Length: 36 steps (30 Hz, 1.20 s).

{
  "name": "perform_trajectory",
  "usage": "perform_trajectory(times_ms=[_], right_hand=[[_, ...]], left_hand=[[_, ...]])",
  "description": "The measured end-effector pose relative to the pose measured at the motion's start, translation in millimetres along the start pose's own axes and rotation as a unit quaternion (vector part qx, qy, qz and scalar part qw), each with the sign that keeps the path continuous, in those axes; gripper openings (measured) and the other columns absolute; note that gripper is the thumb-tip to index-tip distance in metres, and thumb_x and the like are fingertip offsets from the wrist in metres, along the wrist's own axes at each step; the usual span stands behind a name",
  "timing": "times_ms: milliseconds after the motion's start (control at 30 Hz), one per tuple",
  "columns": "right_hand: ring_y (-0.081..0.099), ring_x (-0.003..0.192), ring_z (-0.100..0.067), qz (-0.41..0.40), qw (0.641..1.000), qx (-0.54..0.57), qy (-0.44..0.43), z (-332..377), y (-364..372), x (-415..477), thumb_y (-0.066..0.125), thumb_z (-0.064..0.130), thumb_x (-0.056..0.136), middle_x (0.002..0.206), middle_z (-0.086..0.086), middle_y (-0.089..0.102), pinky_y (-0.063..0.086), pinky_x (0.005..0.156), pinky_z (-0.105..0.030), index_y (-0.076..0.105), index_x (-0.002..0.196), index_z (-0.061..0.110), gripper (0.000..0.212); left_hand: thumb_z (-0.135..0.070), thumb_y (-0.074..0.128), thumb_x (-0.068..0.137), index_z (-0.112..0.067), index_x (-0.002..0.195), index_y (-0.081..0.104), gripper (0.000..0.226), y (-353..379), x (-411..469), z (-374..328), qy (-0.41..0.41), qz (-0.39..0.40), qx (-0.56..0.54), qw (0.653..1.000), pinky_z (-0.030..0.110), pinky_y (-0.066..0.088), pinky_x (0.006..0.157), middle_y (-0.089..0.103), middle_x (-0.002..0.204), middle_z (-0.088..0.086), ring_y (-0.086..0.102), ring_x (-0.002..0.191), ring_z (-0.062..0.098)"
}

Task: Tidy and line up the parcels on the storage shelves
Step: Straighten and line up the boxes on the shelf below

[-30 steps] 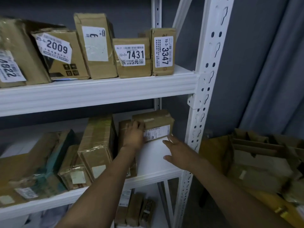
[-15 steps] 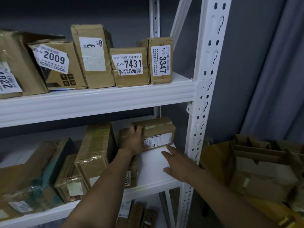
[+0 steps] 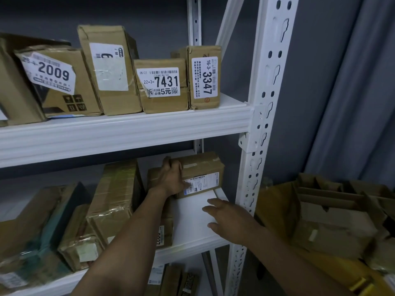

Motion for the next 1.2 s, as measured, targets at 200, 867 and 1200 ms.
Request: perform_trajectory(times_ms=[200, 867, 1200], right_hand=[[0.031, 0.140, -0.016, -0.001, 0.999, 0.043, 0.026, -4.6, 0.7, 1.5, 0.044, 0.037, 0.101, 0.158, 0.002, 0.024, 0.029, 0.112, -0.031, 0.035, 0.149, 0.023, 0.051], [0.048, 0.108, -0.002, -0.204, 0.815, 0.528, 0.123, -3.2, -32.2, 3.5, 0.063, 0.024, 0.092, 0.126, 0.013, 0.045, 0.044, 0.081, -0.018, 0.024, 0.146, 0.027, 0.067], [0.059, 0.115, -0.010, -0.243, 0.759, 0.595, 0.100, -8.6, -18.5, -19.6, 0.066, -0.003, 0.084, 0.120, 0.008, 0.061, 0.052, 0.094, -0.033, 0.044, 0.118, 0.041, 0.059]], left_hand=[[-0.039, 0.084, 0.063, -0.022, 0.109, 0.039, 0.066, -6.4, 2.9, -1.5, -0.007, -0.012, 0.000, 1.000, 0.036, 0.043, 0.086, 0.043, 0.131, 0.010, 0.049, 0.111, 0.031], [-0.044, 0.079, 0.073, -0.039, 0.144, 0.035, 0.084, -45.2, -134.5, -31.4, -0.142, -0.137, -0.395, 0.897, 0.027, 0.040, 0.104, 0.021, 0.124, -0.002, 0.041, 0.113, 0.016], [-0.039, 0.078, 0.076, -0.034, 0.145, 0.030, 0.084, -58.1, -174.2, -47.8, -0.032, -0.053, -0.427, 0.902, 0.033, 0.048, 0.101, 0.047, 0.141, -0.011, 0.049, 0.123, 0.003]])
Point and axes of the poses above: each hand's wrist, its own x-axis towards the middle knuckle, its own y-axis out of the palm, z = x × y, the point moved 7 cm from there along x, towards the middle knuckle
